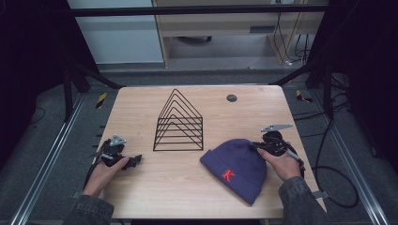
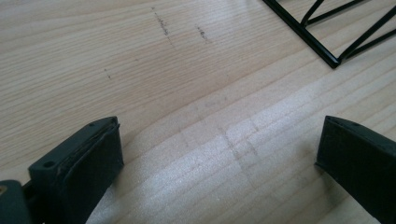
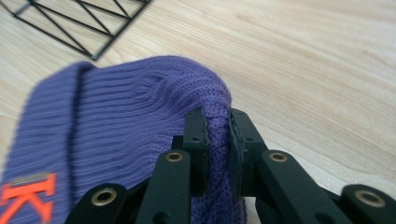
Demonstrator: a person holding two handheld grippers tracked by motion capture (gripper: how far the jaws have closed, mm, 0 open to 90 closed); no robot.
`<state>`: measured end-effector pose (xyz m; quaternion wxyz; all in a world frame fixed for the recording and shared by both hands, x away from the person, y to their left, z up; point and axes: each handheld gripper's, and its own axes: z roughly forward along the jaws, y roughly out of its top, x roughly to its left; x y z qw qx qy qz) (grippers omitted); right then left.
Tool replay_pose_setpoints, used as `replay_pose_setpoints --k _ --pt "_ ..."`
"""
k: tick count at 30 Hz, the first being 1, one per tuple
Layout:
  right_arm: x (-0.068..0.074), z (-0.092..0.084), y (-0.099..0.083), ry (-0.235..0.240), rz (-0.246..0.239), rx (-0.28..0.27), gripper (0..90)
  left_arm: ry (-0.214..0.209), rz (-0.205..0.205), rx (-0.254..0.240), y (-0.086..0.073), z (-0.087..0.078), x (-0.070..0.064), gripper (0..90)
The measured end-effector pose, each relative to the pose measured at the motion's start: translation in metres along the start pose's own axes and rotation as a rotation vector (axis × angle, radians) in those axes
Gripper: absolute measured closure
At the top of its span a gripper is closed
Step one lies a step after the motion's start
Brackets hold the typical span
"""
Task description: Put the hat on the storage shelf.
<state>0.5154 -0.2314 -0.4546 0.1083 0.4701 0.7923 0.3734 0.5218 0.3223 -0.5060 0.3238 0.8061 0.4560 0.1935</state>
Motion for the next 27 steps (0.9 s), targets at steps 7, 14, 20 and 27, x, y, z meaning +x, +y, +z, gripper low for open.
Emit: replay_pose_setpoints --k 7,14,20,27 --pt "0.022 -0.023 0.007 0.041 -0.055 -0.072 79.3 -0.022 -0.01 -0.027 0.003 -0.007 0.0 3.2" --pt "0.044 -0.041 0.015 0.065 -0.118 -0.12 79.4 -0.043 0.006 -0.053 0.01 -0.015 -0.009 3.3" --pt "0.063 -0.058 0.028 0.107 -0.179 -0.154 79.7 -0.051 0.035 -0.082 0.014 -0.022 -0.018 3.5" --pt "0.08 -0.074 0.042 0.143 -0.234 -0.181 80.0 -0.044 0.063 -0.159 0.02 -0.04 -0.025 4.0"
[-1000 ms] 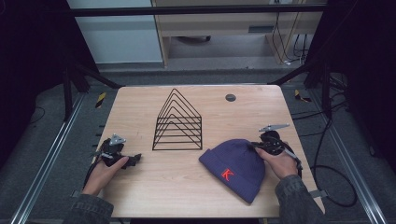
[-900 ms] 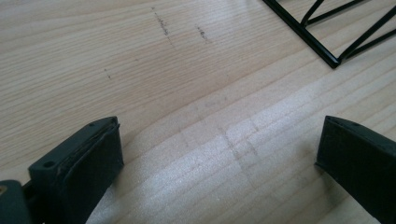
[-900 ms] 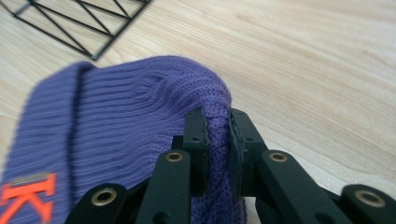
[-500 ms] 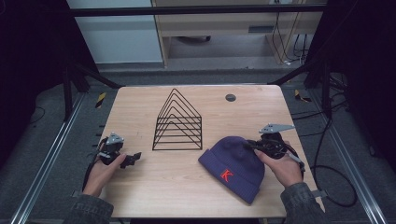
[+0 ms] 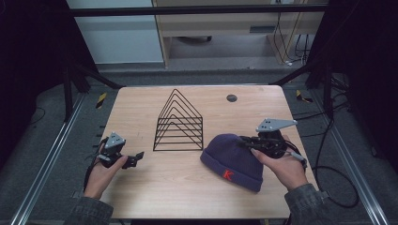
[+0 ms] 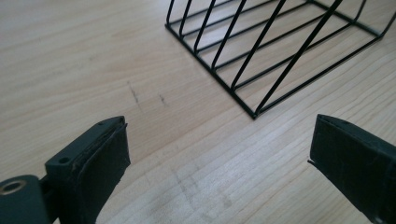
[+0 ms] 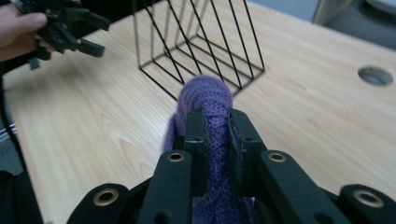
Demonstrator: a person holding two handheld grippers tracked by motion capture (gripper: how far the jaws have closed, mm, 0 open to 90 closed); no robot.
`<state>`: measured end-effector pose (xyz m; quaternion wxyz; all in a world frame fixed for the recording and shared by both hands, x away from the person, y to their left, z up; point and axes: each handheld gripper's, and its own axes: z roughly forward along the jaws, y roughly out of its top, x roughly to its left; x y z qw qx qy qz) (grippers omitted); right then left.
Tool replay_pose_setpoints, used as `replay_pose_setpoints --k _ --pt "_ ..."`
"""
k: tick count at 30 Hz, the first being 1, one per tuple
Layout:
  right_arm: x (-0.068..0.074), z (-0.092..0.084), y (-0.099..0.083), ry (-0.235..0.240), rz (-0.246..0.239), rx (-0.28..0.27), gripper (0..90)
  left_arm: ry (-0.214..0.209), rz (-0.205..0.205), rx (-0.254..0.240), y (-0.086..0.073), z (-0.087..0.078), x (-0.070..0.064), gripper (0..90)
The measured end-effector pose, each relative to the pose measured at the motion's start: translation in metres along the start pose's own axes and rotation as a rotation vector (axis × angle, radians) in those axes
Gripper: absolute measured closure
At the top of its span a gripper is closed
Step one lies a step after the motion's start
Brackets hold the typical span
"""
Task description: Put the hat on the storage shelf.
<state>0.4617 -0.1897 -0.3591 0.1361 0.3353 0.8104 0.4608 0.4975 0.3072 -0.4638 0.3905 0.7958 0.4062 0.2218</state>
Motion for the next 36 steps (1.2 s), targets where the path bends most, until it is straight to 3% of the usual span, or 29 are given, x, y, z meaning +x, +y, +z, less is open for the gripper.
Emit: replay_pose_setpoints --k 2,6,11,14,16,17,18,22,26,28,29,30,33,36 --pt "0.004 -0.007 0.011 0.008 -0.031 -0.017 80.0 -0.001 0.015 -0.055 0.007 -0.01 -0.006 4.1" --pt "0.0 -0.016 0.021 0.002 -0.046 -0.032 80.0 -0.04 0.013 -0.109 0.018 -0.021 -0.014 4.1" --pt "-0.011 -0.028 0.035 -0.004 -0.044 -0.057 80.0 -0.077 0.043 -0.124 0.042 -0.034 -0.024 4.2" --pt "-0.019 -0.036 0.049 -0.007 -0.045 -0.075 80.0 -0.069 0.065 -0.132 0.065 -0.042 -0.027 4.5" --pt "-0.021 -0.037 0.055 -0.008 -0.042 -0.084 80.0 -0.094 0.079 -0.149 0.086 -0.048 -0.031 4.6" --pt "-0.022 -0.038 0.059 -0.005 -0.041 -0.094 79.9 -0.094 0.079 -0.149 0.086 -0.048 -0.031 4.7" --pt "-0.022 -0.039 0.062 -0.003 -0.043 -0.102 79.9 -0.115 0.091 -0.158 0.102 -0.051 -0.035 4.7" --pt "-0.023 -0.039 0.076 -0.005 -0.055 -0.119 79.9 -0.141 0.132 -0.158 0.127 -0.054 -0.041 4.9" --pt "-0.024 -0.04 0.086 -0.001 -0.052 -0.132 79.9 -0.153 0.152 -0.156 0.141 -0.052 -0.044 4.9" --pt "-0.022 -0.041 0.099 0.001 -0.062 -0.151 80.0 -0.208 0.106 -0.179 0.149 -0.051 -0.046 5.3" --pt "-0.022 -0.041 0.099 0.001 -0.062 -0.151 80.0 -0.208 0.106 -0.179 0.149 -0.051 -0.046 5.3" --pt "-0.021 -0.042 0.106 0.0 -0.064 -0.164 80.0 -0.194 0.134 -0.171 0.155 -0.051 -0.047 5.7" --pt "-0.02 -0.044 0.116 0.0 -0.067 -0.175 79.9 -0.196 0.108 -0.192 0.164 -0.054 -0.05 7.6" --pt "-0.017 -0.046 0.125 0.003 -0.07 -0.185 79.9 -0.198 0.138 -0.202 0.17 -0.055 -0.055 7.8"
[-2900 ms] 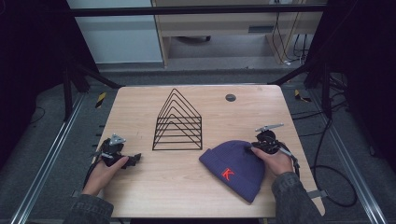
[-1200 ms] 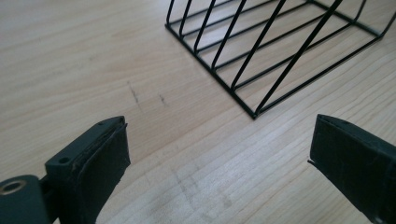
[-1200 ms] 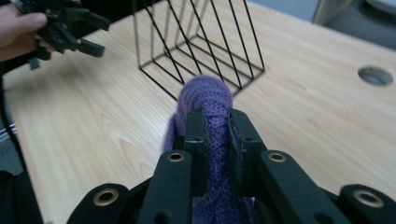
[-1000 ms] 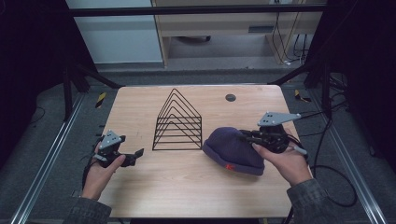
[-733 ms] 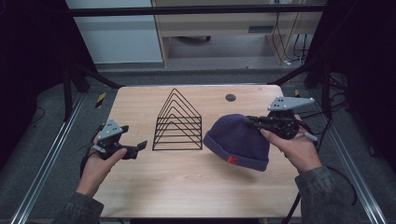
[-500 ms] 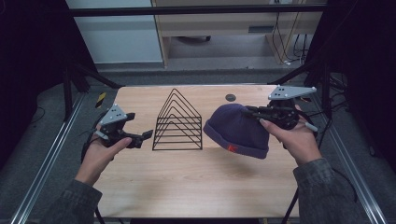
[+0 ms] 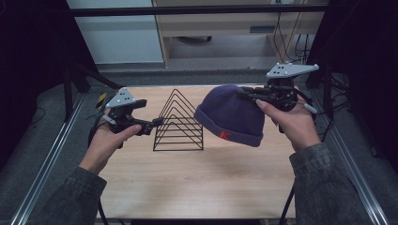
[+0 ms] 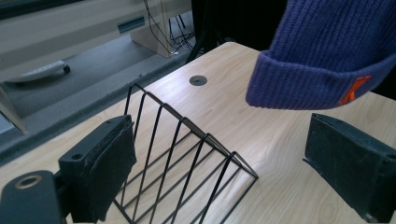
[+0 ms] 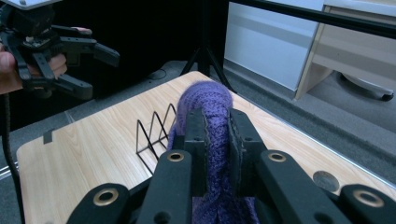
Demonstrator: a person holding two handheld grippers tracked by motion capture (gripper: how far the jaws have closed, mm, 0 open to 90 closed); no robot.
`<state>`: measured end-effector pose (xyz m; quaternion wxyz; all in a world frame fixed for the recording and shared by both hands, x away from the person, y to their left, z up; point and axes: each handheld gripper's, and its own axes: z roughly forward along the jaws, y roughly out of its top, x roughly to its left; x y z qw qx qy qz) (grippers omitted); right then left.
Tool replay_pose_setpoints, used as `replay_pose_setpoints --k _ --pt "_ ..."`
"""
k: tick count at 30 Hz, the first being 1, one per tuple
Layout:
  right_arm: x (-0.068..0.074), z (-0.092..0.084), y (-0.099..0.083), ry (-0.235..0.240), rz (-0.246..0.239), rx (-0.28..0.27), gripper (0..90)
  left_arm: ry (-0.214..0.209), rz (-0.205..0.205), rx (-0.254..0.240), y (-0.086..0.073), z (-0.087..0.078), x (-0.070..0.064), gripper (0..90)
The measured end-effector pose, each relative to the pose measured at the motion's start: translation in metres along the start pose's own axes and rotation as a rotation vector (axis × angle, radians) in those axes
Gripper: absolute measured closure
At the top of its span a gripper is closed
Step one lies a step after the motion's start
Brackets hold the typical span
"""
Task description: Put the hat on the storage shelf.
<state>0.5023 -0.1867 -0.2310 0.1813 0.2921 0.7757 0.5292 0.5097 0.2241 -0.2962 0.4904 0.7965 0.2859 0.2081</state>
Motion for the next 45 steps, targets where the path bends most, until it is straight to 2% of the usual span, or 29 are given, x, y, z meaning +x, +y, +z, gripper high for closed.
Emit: replay_pose_setpoints --k 8,11,14,17,19,28,35,38,45 --pt "0.007 0.004 0.013 0.007 -0.022 0.009 79.9 -0.034 0.012 0.01 0.005 0.008 -0.001 9.3" --pt "0.011 0.006 0.018 0.026 -0.023 0.003 79.9 -0.027 0.005 0.015 0.007 0.011 -0.001 10.7" --pt "0.016 0.012 0.025 0.033 -0.039 0.003 79.9 -0.052 0.023 0.024 0.008 0.013 -0.003 11.7" --pt "0.018 0.015 0.028 0.042 -0.045 0.001 79.9 -0.071 0.021 0.022 0.008 0.013 -0.005 11.8" --pt "0.021 0.021 0.031 0.051 -0.051 0.003 79.8 -0.089 0.04 0.04 0.007 0.016 -0.008 11.8" --pt "0.022 0.035 0.033 0.068 -0.054 0.016 79.8 -0.095 0.05 0.06 0.003 0.025 -0.009 12.1" --pt "0.024 0.033 0.037 0.067 -0.062 0.013 79.8 -0.107 0.054 0.055 0.004 0.026 -0.014 12.3" --pt "0.024 0.032 0.038 0.066 -0.066 0.019 79.8 -0.107 0.059 0.069 0.004 0.027 -0.014 12.5" --pt "0.026 0.03 0.042 0.073 -0.075 0.015 79.8 -0.138 0.06 0.053 0.005 0.03 -0.015 12.4"
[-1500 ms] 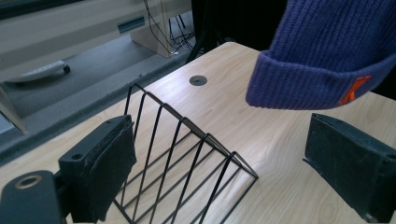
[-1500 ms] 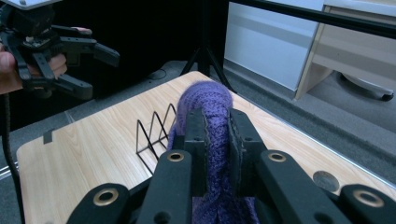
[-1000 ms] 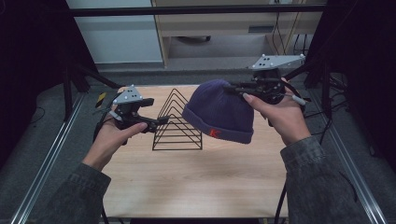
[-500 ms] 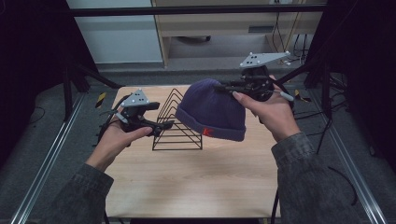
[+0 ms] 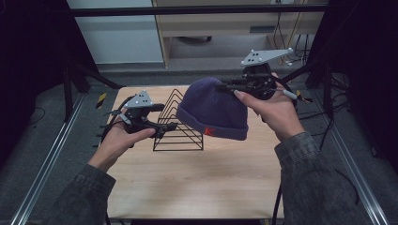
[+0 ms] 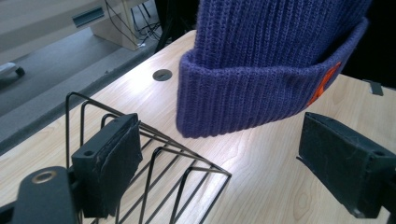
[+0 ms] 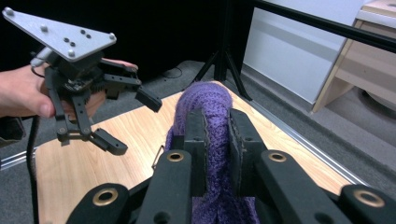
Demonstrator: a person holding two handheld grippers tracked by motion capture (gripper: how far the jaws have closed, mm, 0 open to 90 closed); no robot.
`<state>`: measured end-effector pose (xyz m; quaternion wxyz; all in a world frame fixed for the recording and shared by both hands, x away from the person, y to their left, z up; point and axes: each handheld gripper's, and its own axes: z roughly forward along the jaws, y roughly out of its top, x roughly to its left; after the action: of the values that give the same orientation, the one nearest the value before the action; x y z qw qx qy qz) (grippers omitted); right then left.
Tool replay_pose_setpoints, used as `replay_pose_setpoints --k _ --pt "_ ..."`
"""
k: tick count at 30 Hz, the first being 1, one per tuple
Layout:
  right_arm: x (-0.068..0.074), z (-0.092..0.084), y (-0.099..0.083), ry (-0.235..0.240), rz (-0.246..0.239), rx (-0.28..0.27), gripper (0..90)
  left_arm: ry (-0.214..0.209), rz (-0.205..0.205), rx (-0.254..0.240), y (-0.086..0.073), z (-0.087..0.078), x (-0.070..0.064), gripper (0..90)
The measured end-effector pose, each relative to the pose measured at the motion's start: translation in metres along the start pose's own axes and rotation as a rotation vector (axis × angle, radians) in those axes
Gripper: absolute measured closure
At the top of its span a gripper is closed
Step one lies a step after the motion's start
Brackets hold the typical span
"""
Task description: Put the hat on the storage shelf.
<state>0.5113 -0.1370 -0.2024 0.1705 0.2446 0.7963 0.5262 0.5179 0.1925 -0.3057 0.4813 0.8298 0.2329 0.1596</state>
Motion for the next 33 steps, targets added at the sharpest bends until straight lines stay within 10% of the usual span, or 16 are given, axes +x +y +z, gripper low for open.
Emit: replay_pose_setpoints --k 7,14,24,33 --pt "0.003 0.0 0.007 0.003 -0.014 -0.005 79.7 -0.03 -0.061 -0.041 0.007 0.002 -0.002 15.4" --pt "0.004 0.005 0.011 0.017 -0.021 -0.01 79.7 -0.011 -0.002 0.006 0.016 0.012 0.002 17.6" --pt "0.003 0.012 0.012 0.035 -0.024 -0.012 79.7 -0.057 -0.04 0.05 0.016 0.031 0.01 22.1" --pt "0.002 0.011 0.013 0.034 -0.028 -0.019 79.6 -0.081 -0.043 0.061 0.016 0.032 0.012 68.1"
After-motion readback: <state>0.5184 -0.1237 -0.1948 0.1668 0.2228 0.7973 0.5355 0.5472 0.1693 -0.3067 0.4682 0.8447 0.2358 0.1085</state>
